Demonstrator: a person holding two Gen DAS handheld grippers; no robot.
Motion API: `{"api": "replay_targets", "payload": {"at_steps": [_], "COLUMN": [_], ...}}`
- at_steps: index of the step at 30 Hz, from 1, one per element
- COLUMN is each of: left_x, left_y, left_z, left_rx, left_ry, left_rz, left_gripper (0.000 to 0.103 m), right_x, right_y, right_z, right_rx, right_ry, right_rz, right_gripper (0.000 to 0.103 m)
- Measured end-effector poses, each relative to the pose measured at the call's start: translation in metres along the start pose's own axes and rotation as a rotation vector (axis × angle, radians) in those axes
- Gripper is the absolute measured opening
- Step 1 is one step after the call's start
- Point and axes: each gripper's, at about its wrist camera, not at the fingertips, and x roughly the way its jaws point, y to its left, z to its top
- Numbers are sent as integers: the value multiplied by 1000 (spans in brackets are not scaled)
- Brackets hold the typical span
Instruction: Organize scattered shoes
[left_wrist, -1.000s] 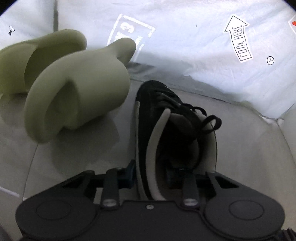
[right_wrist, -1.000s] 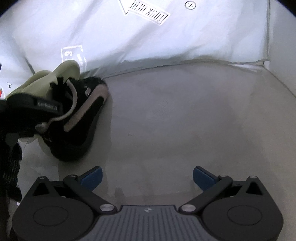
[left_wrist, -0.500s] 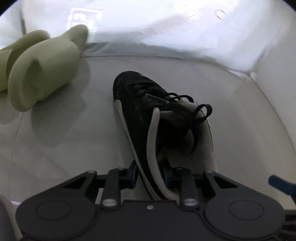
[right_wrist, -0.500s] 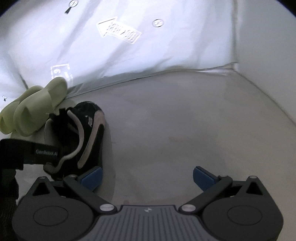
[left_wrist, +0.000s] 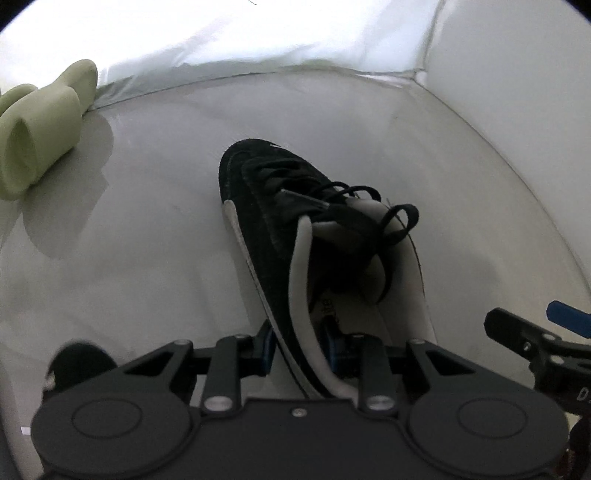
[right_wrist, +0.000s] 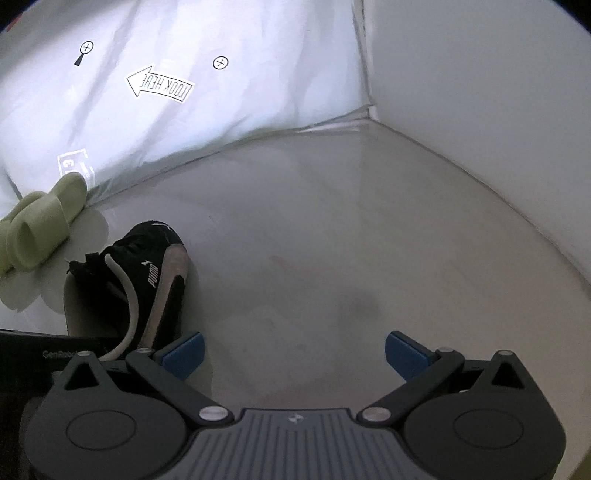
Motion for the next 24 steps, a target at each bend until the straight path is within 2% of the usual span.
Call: {"api": "replay_targets", "payload": {"at_steps": [10,24], "left_x": [-23,-53], "left_y": [-20,-47], "left_z": [-40,-89], "left_rx": [23,55], "left_ry": [7,50], "left_rz": [-17,-41], "left_gripper": [28,29], "right_x": [-25,-45], "right_y": [-16,-24], "right_z": [-24,-52], "right_rx": [-15,-97], "right_ry": [22,65], "right_rz": [-14,30], "right_gripper": [103,103]}}
